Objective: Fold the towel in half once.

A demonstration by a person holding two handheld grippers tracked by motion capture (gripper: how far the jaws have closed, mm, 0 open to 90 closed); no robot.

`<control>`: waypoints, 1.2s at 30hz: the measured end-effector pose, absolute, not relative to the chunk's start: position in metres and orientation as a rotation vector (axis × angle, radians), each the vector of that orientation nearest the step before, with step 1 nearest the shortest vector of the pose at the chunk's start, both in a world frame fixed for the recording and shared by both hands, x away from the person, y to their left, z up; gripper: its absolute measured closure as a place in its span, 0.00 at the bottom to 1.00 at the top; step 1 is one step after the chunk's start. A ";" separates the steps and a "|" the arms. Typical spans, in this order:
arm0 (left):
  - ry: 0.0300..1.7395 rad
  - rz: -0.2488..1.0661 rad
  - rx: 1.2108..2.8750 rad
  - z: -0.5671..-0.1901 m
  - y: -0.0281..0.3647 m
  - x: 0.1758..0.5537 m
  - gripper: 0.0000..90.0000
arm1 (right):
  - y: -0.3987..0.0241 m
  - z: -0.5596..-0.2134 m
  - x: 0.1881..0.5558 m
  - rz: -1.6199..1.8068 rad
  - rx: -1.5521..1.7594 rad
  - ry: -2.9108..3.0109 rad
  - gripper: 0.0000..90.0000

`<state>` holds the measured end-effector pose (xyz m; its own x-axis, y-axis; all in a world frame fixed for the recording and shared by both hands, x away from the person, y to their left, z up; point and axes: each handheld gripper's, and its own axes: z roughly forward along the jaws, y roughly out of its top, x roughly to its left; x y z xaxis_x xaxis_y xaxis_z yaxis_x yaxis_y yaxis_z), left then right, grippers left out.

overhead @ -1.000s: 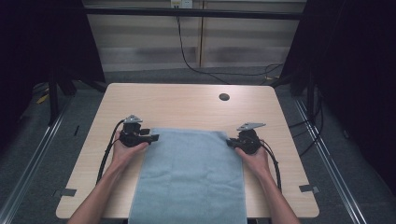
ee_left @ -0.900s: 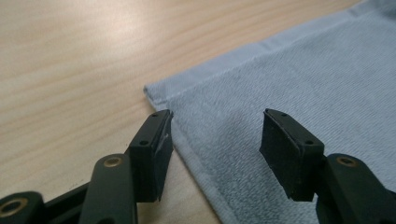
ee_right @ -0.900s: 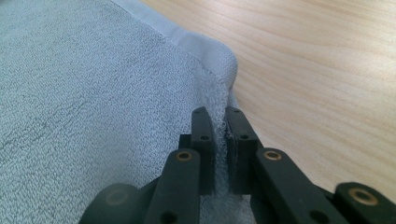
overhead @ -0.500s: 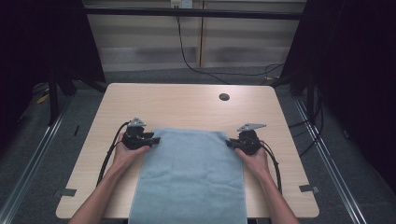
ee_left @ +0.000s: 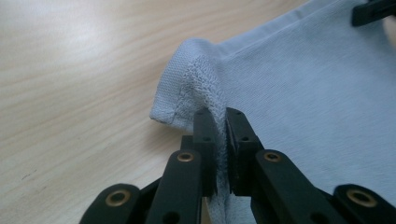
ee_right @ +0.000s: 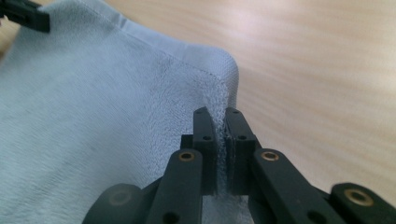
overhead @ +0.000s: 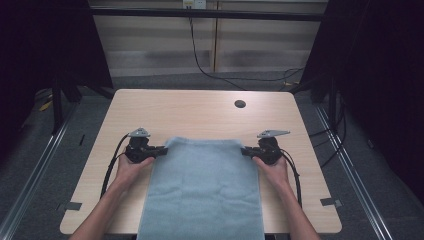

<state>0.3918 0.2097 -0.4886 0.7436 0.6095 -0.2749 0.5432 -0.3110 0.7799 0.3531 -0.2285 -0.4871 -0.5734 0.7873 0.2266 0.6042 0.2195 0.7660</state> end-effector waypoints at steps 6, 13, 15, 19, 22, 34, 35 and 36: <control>0.853 0.110 1.883 -0.465 0.217 0.387 0.94 | -0.238 -0.459 0.352 1.433 1.301 2.179 0.95; 0.825 0.175 1.814 -0.426 0.219 0.393 0.94 | -0.242 -0.416 0.365 1.459 1.254 2.117 0.95; 0.807 0.198 1.790 -0.412 0.219 0.396 0.94 | -0.241 -0.403 0.368 1.482 1.241 2.093 0.95; 0.795 0.227 1.759 -0.390 0.221 0.408 0.94 | -0.237 -0.387 0.380 1.510 1.224 2.062 0.95; 0.792 0.245 1.755 -0.377 0.218 0.419 0.94 | -0.237 -0.374 0.393 1.538 1.216 2.044 0.96; 0.801 0.308 1.646 -0.318 0.219 0.434 0.94 | -0.235 -0.302 0.430 1.542 1.172 1.957 0.96; 0.789 0.322 1.644 -0.313 0.221 0.431 0.94 | -0.236 -0.297 0.429 1.577 1.158 1.944 0.96; 0.772 0.326 1.649 -0.310 0.224 0.427 0.94 | -0.236 -0.293 0.427 1.585 1.143 1.939 0.96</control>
